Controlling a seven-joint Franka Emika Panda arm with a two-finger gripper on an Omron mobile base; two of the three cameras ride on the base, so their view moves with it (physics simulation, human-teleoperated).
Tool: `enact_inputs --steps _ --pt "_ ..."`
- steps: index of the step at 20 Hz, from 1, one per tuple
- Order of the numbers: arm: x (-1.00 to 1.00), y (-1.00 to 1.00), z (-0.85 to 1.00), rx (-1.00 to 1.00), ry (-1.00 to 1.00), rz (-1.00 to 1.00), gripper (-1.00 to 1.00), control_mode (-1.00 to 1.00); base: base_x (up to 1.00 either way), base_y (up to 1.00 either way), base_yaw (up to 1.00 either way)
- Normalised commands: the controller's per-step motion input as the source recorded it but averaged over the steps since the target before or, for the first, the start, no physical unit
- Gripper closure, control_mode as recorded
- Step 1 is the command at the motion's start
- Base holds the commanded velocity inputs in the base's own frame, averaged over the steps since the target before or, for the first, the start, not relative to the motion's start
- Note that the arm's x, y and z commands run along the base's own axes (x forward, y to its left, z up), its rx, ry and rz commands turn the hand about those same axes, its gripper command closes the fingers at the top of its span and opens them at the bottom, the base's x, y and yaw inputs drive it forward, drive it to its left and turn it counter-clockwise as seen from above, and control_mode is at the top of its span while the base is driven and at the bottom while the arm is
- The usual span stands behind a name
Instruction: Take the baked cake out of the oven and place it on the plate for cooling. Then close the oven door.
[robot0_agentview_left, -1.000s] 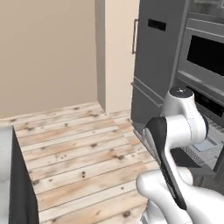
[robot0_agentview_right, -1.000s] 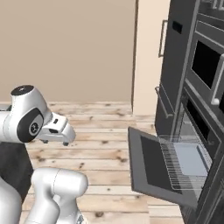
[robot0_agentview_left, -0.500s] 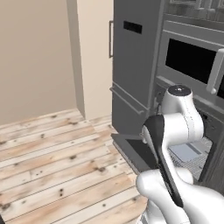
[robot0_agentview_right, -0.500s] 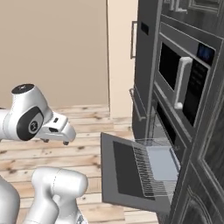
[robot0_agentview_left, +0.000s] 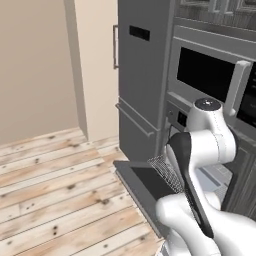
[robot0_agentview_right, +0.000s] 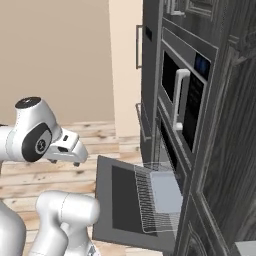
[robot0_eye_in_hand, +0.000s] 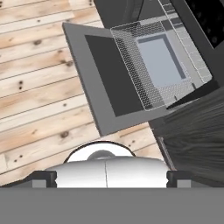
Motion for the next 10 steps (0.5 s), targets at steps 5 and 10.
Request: enact_inputs --steps 5,10 --pt "0.00 0.00 0.00 0.00 0.00 0.00 -1.00 1.00 0.03 -0.54 0.00" --pt "0.23 -0.28 -0.25 0.00 0.00 0.00 -1.00 -1.00 0.02 -0.11 0.00"
